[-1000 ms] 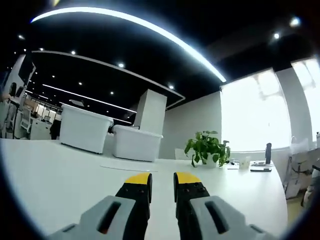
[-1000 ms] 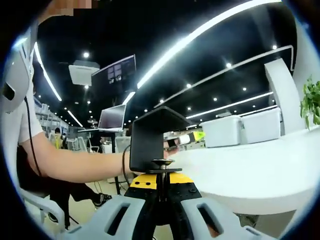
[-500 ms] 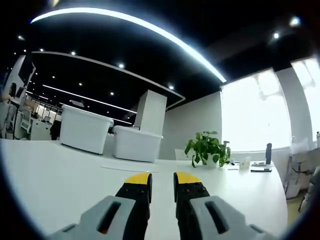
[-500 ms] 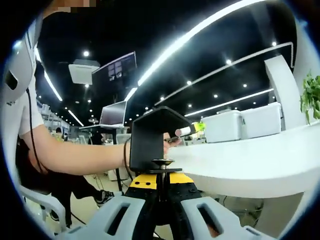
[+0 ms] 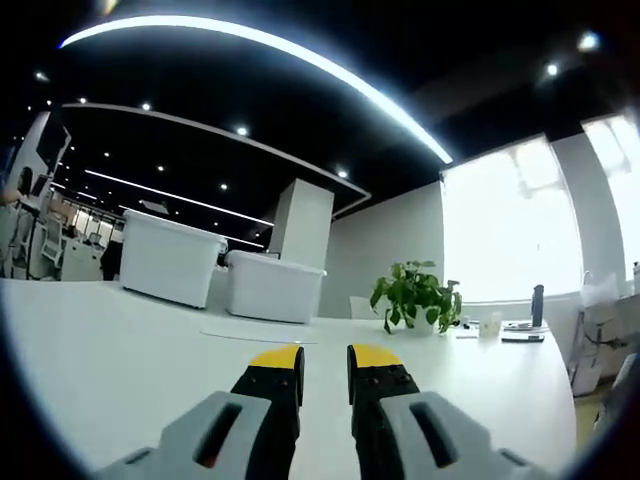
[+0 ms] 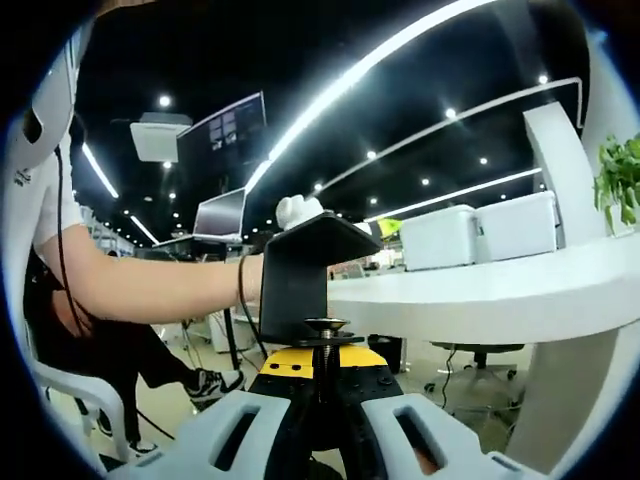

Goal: Clamp the fixed fixture on the desktop, loosen the retaining clip, secure it to the edge of the desk, and tighten the retaining clip.

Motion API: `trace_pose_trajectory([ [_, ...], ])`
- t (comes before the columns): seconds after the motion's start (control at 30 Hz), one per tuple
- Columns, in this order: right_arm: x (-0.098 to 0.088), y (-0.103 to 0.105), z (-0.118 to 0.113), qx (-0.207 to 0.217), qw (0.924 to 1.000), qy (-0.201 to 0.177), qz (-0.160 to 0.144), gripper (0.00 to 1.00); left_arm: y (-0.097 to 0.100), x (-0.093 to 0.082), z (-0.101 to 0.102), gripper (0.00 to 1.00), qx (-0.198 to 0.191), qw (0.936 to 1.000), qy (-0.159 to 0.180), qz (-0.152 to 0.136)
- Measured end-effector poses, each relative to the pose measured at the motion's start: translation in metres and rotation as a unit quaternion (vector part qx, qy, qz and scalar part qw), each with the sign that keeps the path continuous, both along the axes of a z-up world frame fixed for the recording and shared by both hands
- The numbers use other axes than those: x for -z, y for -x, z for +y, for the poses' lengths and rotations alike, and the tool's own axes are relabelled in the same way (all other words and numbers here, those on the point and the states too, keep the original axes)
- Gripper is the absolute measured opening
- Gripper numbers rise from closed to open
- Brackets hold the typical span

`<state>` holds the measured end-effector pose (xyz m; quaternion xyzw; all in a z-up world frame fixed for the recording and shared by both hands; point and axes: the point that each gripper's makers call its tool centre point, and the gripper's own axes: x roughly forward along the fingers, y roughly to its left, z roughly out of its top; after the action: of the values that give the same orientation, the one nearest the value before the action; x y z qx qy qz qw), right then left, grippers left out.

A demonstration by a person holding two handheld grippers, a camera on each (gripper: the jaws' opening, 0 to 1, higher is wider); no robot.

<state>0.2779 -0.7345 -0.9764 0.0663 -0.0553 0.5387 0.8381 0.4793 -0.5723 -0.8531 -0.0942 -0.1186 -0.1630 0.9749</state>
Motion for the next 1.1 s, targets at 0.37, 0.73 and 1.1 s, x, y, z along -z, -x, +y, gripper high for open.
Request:
trace_pose_trajectory([
  [0.37,0.015,-0.017,-0.006,0.024,0.9993,0.002,0.029,0.03,0.001,0.000,-0.001,0.18,-0.001,1.0000,-0.003,0.000],
  [0.73,0.021,-0.024,-0.006,0.035,0.9990,0.009,0.029,0.03,0.002,0.000,-0.003,0.18,0.000,1.0000,-0.003,-0.002],
  [1.1,0.020,-0.046,-0.005,0.066,0.9971,0.031,0.023,0.03,0.002,0.000,-0.003,0.18,-0.001,1.0000,-0.005,-0.002],
])
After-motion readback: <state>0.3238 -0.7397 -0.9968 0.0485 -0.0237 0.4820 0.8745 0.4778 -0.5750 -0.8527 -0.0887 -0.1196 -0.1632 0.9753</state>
